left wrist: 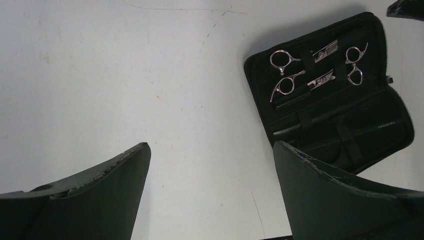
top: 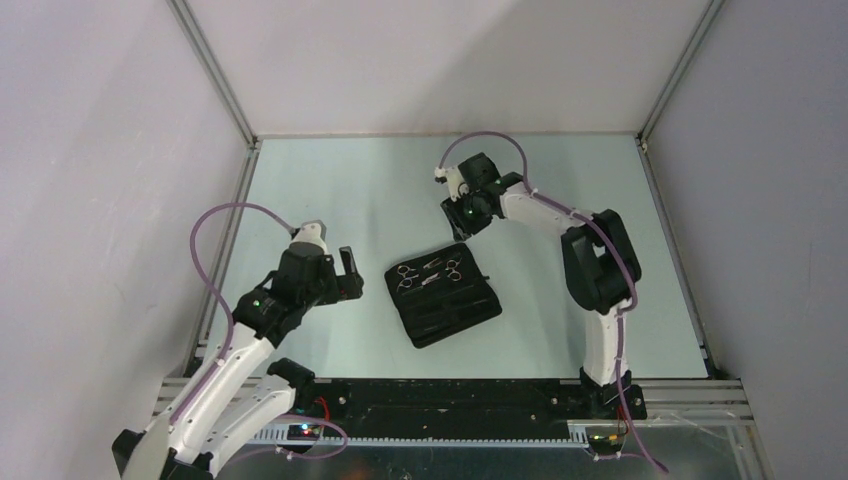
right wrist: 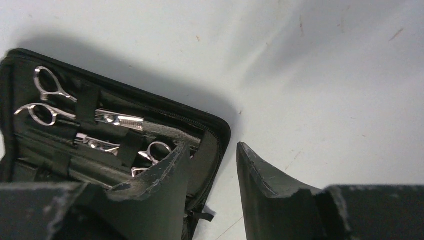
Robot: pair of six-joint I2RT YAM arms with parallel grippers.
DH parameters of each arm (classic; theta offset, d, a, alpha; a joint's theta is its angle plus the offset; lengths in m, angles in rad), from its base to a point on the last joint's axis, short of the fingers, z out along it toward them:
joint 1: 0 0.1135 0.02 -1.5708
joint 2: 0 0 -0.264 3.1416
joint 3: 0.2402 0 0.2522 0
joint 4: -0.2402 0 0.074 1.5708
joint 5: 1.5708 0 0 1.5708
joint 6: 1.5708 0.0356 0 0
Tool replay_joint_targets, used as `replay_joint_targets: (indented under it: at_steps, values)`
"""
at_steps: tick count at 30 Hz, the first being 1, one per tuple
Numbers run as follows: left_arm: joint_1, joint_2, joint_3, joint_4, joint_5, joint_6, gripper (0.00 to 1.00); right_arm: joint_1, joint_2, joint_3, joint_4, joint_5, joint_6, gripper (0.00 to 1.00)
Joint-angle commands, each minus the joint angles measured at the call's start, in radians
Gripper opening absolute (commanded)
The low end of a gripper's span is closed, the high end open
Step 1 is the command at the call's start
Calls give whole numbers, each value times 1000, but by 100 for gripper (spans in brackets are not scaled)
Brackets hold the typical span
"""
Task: Sort the hair-cutting tools
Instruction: Adjust the hairdressing tool bag at the center of the board.
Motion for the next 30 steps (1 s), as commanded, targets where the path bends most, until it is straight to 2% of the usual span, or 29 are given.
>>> replay_joint_targets:
  at_steps: [1, 5, 8, 12, 16, 24, 28, 30]
  values:
    - [5, 2, 43, -2, 1, 34, 100, 6, 63, 70, -70, -19, -39, 42]
    - [5, 13, 40, 5, 5, 39, 100, 5, 107, 52, -43, 12, -9, 35]
    - [5, 28, 43, 18, 20, 39, 100, -15, 114, 29, -24, 60, 48, 19]
    - [5, 40, 45, 40, 35, 34, 100, -49, 54, -106, 45, 101, 129, 8]
    - [5, 49, 50, 53, 60, 17, 100, -65, -42, -231, 34, 190, 269, 0]
    - [3, 54, 26, 79, 111, -81, 100, 5, -357, -598, 48, 272, 620, 2]
    - [4, 54, -15, 119, 149, -145, 100, 101, -512, -727, 79, 249, 710, 14]
    - [3, 59, -39, 156, 184, -185, 100, 112, -574, -753, 97, 200, 720, 23]
